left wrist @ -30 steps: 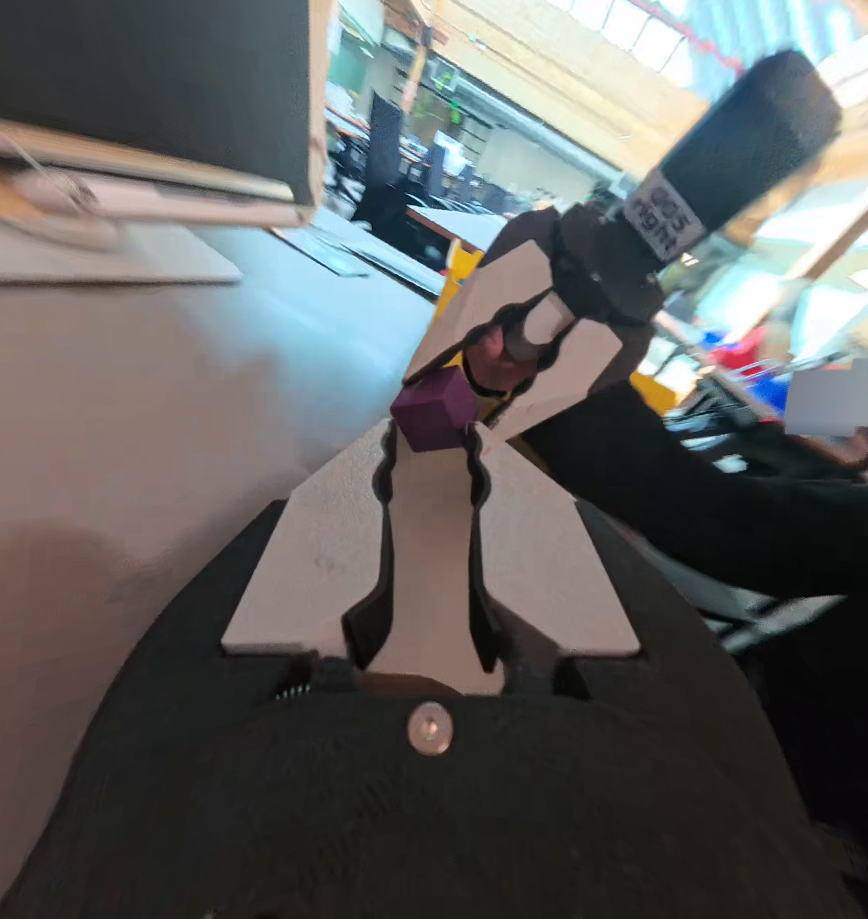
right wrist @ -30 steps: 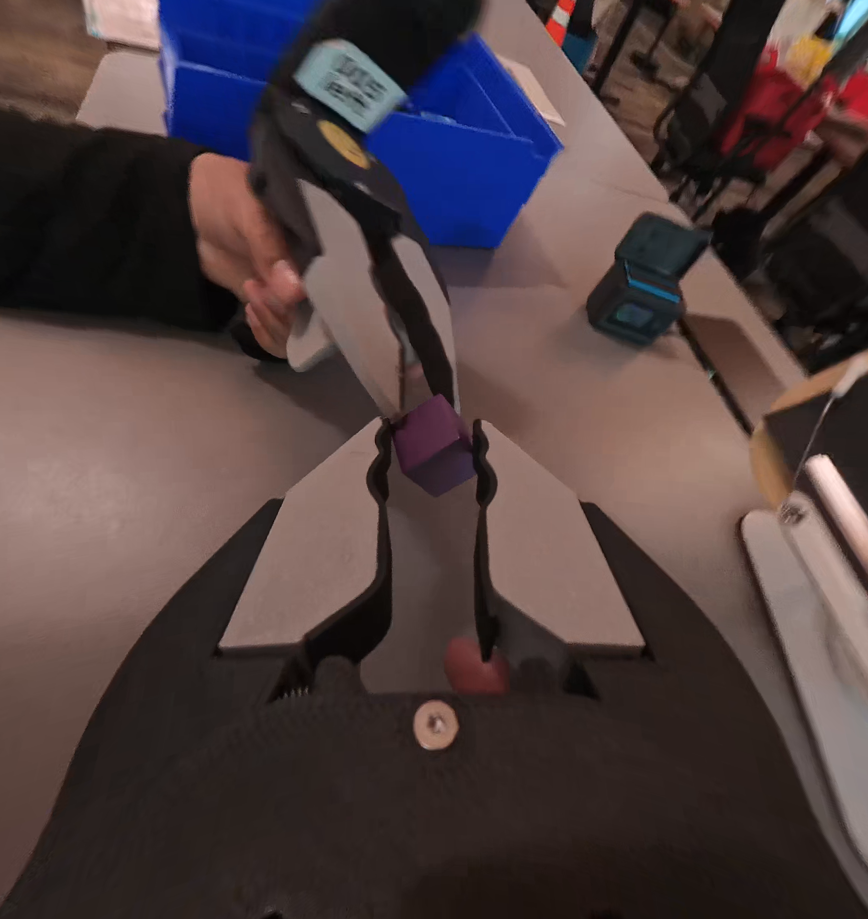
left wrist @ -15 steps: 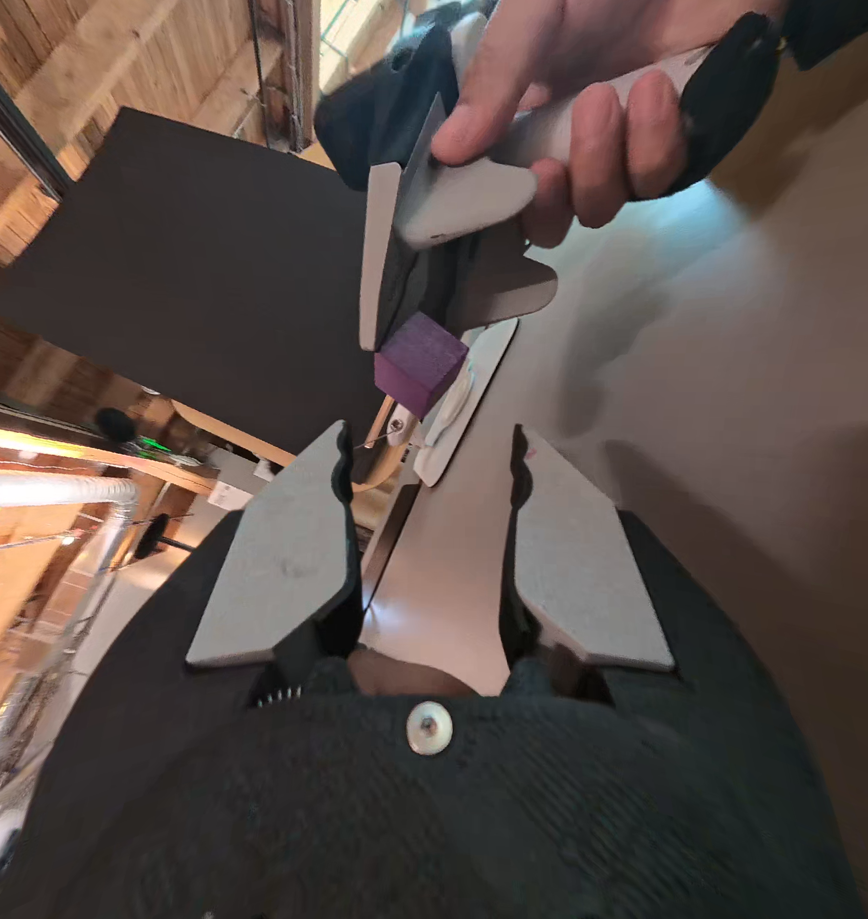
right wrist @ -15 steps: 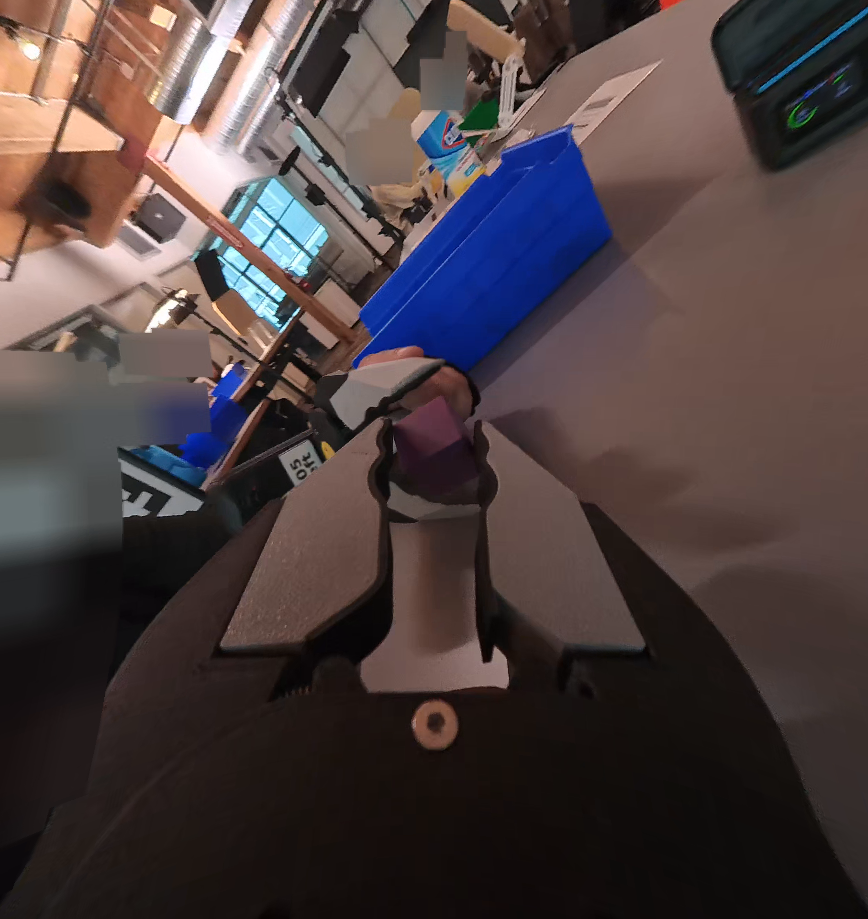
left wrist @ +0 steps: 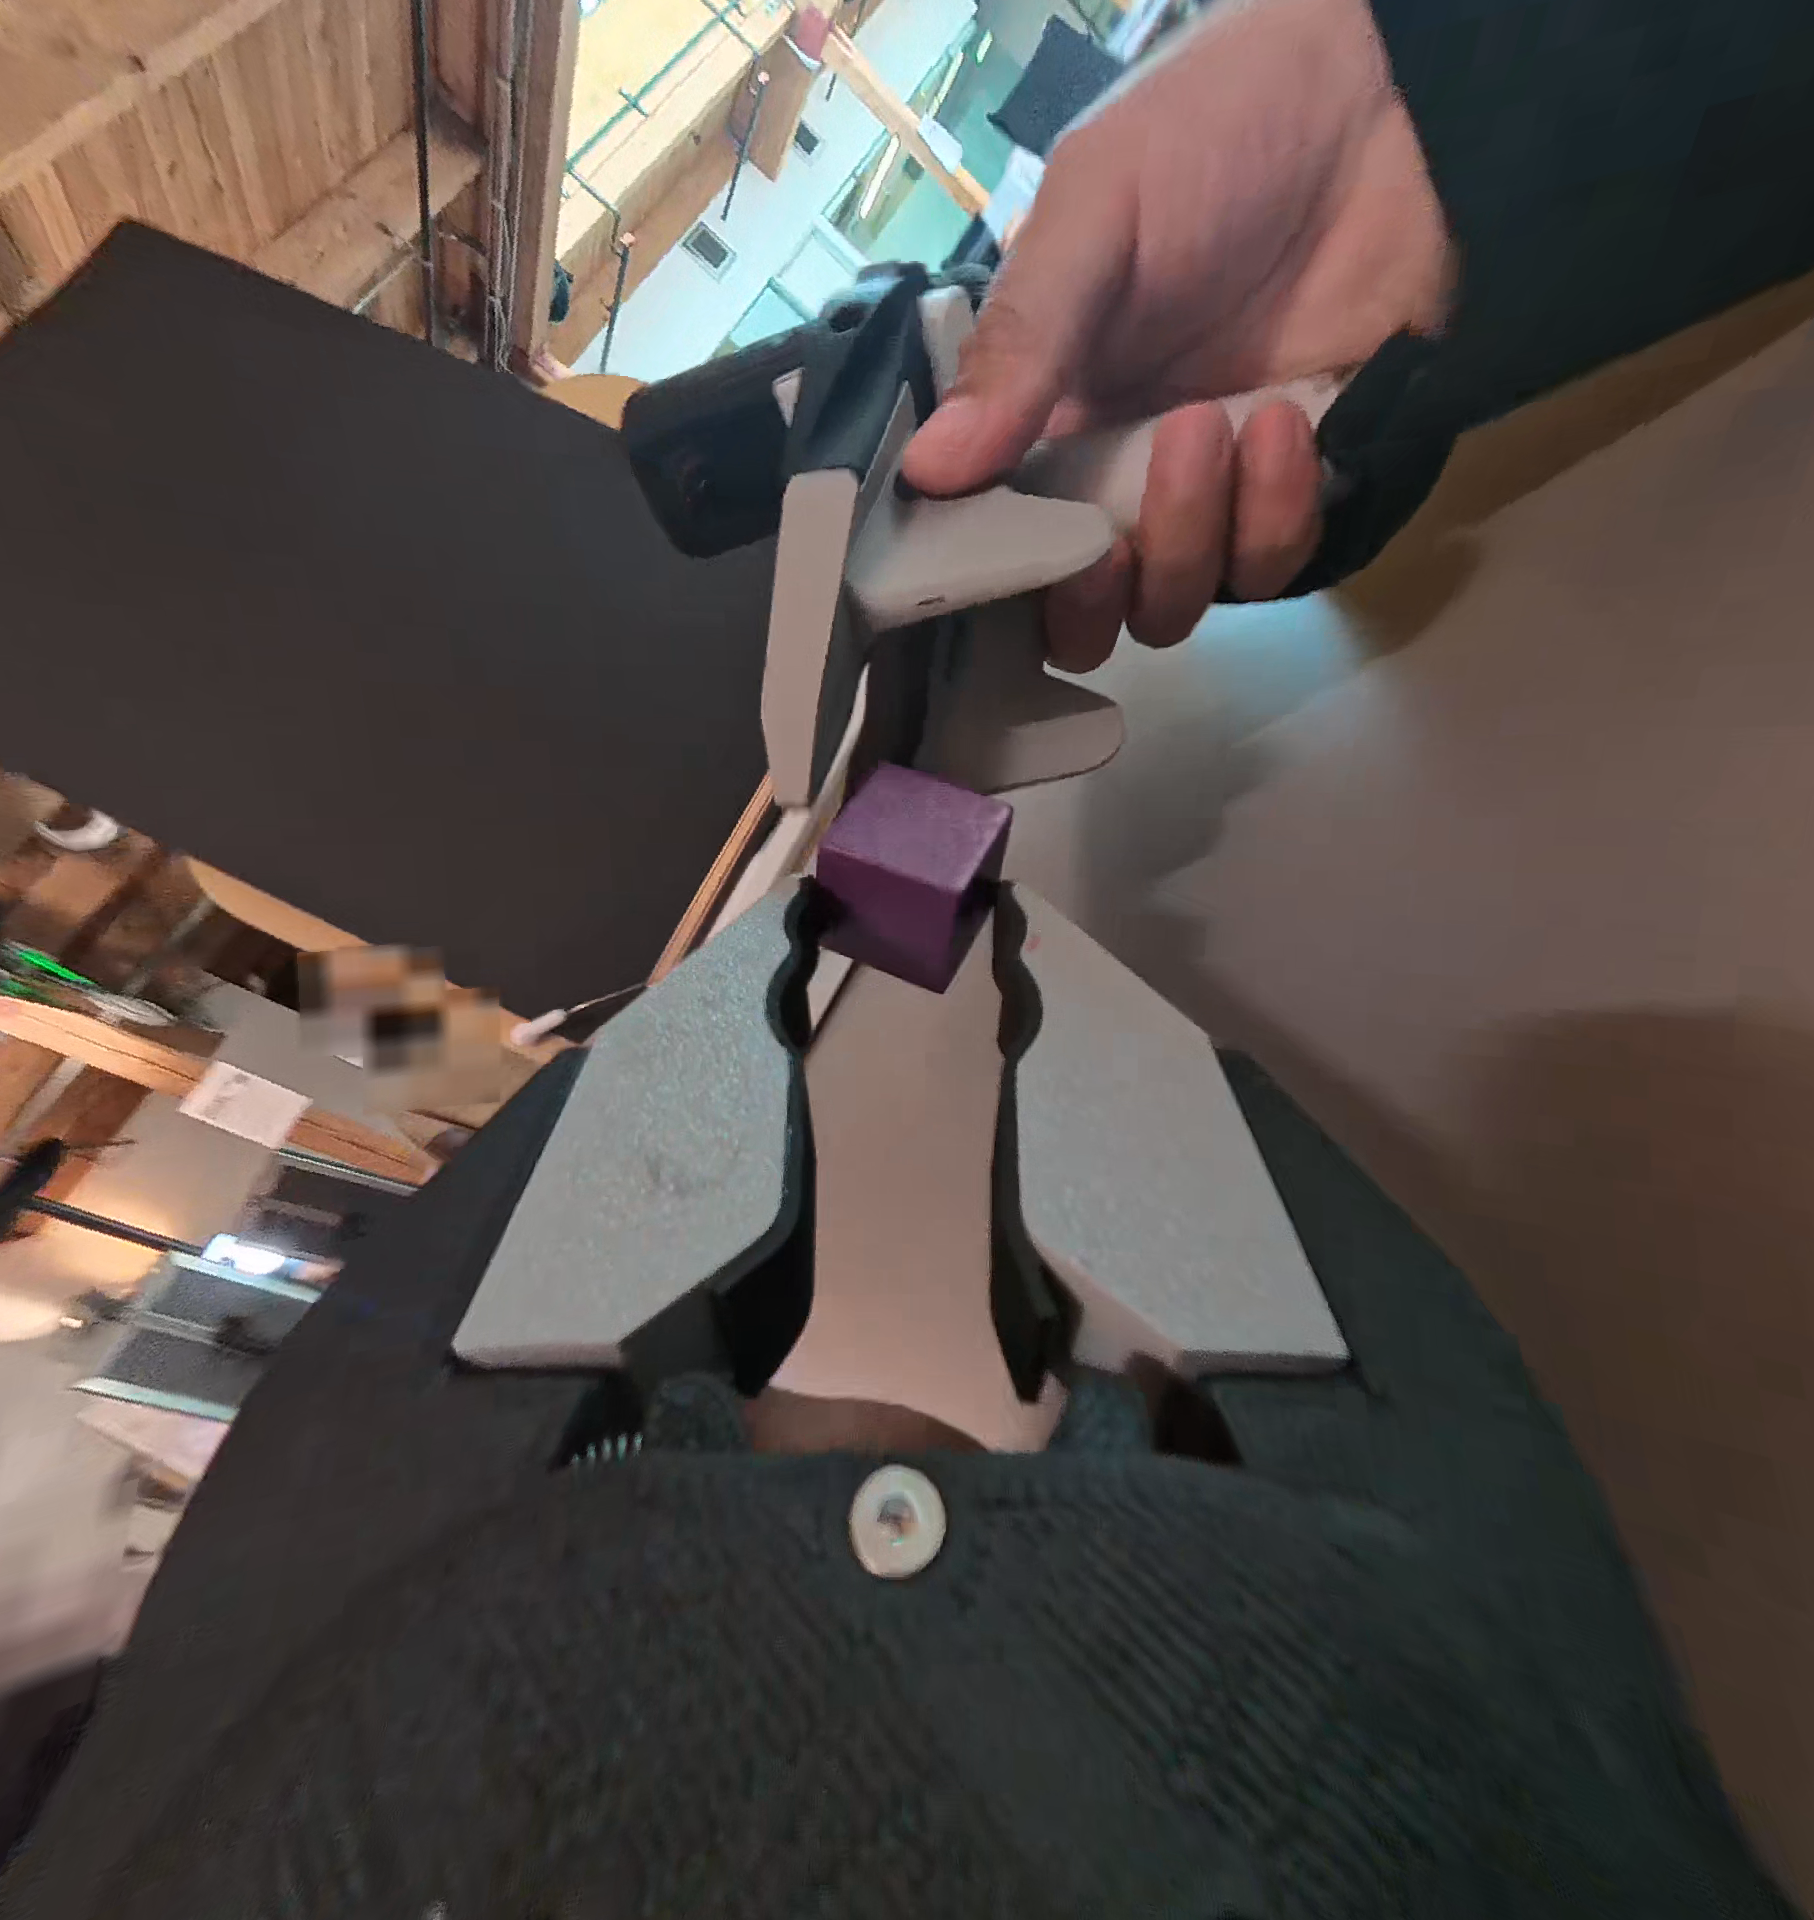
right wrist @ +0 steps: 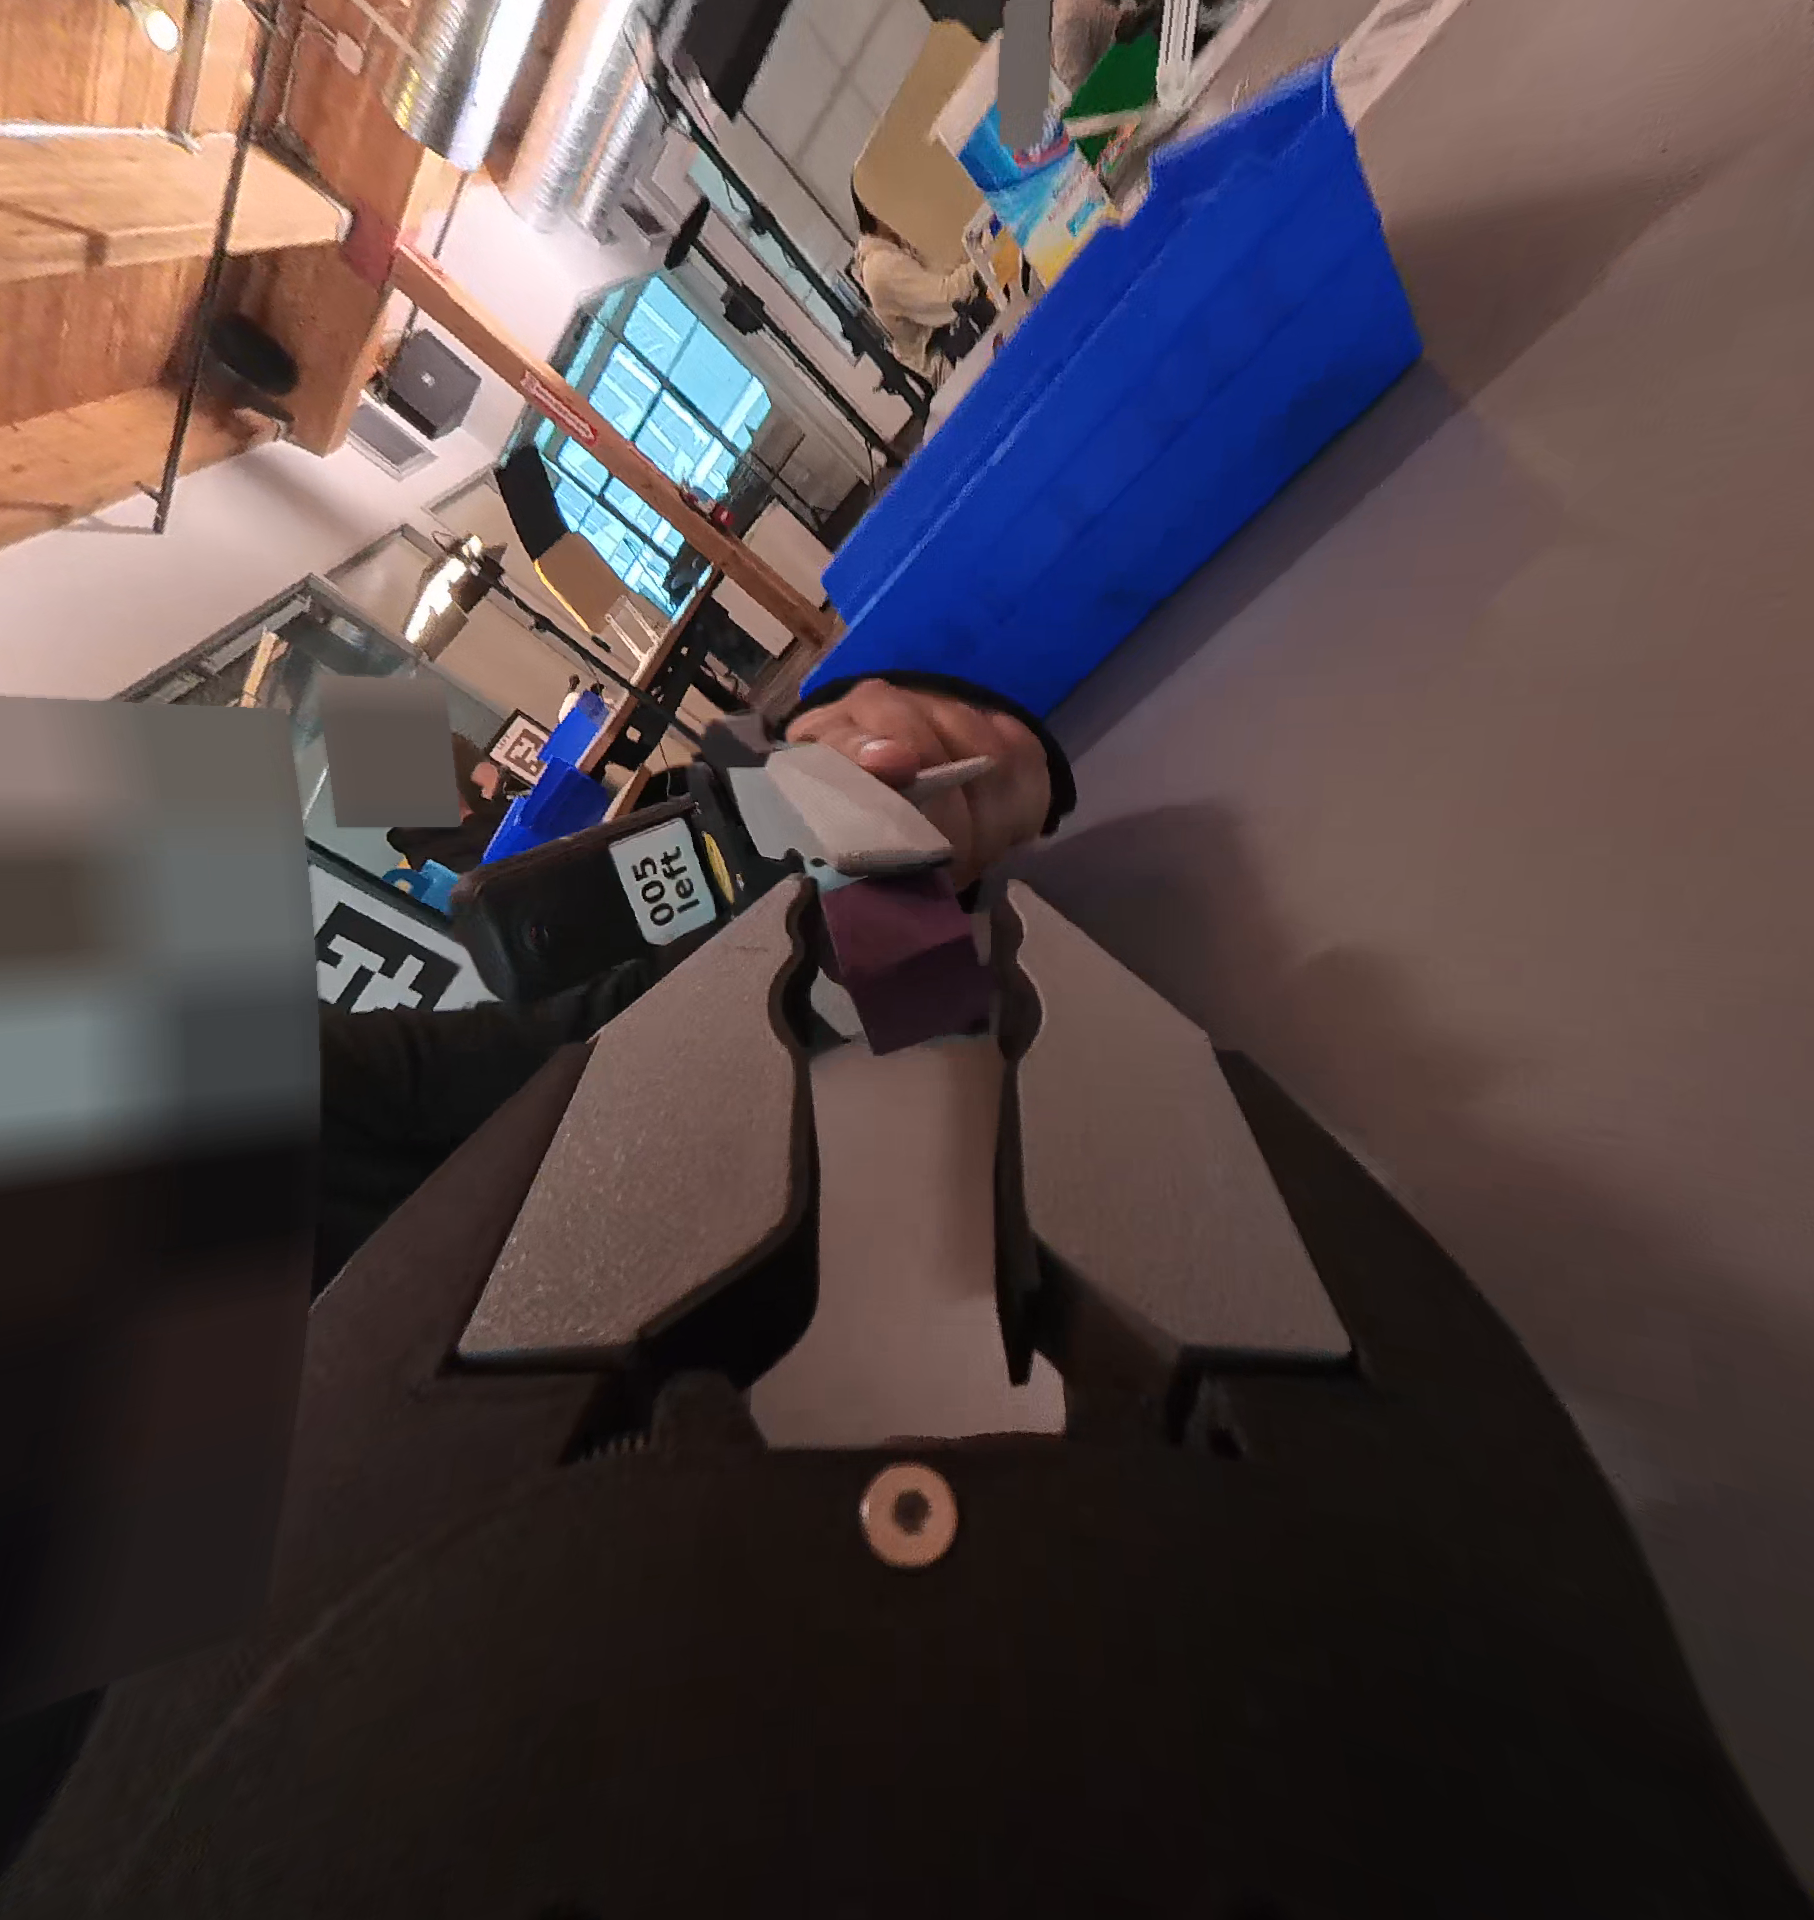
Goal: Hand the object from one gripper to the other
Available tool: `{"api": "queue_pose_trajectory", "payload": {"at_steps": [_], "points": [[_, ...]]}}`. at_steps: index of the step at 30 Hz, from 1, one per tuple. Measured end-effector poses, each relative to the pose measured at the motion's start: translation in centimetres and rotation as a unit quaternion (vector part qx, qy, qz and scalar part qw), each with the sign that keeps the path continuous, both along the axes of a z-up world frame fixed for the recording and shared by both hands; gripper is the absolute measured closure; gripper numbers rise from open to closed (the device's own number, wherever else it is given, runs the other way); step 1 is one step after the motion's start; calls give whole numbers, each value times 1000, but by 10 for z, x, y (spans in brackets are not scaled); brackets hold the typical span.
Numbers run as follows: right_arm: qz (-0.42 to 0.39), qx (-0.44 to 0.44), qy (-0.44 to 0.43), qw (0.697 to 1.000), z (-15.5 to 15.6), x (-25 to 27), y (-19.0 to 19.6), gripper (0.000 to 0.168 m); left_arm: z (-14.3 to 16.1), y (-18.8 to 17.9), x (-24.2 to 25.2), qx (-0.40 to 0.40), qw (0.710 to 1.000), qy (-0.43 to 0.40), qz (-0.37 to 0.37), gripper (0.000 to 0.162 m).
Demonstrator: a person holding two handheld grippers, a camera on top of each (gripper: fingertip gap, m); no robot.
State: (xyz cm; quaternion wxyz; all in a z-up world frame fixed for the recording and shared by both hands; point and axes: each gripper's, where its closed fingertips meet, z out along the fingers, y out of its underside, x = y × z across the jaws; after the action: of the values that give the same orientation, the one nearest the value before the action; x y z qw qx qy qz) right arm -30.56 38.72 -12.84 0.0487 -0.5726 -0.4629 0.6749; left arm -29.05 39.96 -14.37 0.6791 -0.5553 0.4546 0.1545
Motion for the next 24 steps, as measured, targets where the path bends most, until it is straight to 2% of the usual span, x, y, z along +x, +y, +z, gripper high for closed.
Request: {"api": "queue_pose_trajectory", "payload": {"at_steps": [1, 4, 8, 12, 14, 18, 20, 24], "points": [[-9, 4, 17, 1000, 7, 1, 5, 139, 3, 1, -3, -11, 1000, -26, -1, 130], [-52, 70, 66, 994, 24, 5, 18, 131, 9, 6, -16, -61, 991, -116, 0, 131], [-56, 178, 113, 976, 39, 7, 8, 120, -7, 16, -27, -188, 955, -230, -3, 131], [-62, 300, 93, 948, 25, -1, -1, 117, -8, 13, -27, -259, 915, -306, -31, 131], [-61, 339, 76, 936, 16, -5, -2, 116, -1, 9, -25, -270, 901, -336, -55, 131], [-44, 359, 62, 930, 5, -8, -8, 116, 2, -8, -8, -334, 853, -377, -136, 131], [-28, 353, 70, 933, 6, -7, -16, 118, 3, -10, -7, -341, 844, -387, -149, 131], [-23, 363, 62, 930, 1, -7, -17, 140, 6, -13, -5, -339, 843, -386, -158, 131]]}}
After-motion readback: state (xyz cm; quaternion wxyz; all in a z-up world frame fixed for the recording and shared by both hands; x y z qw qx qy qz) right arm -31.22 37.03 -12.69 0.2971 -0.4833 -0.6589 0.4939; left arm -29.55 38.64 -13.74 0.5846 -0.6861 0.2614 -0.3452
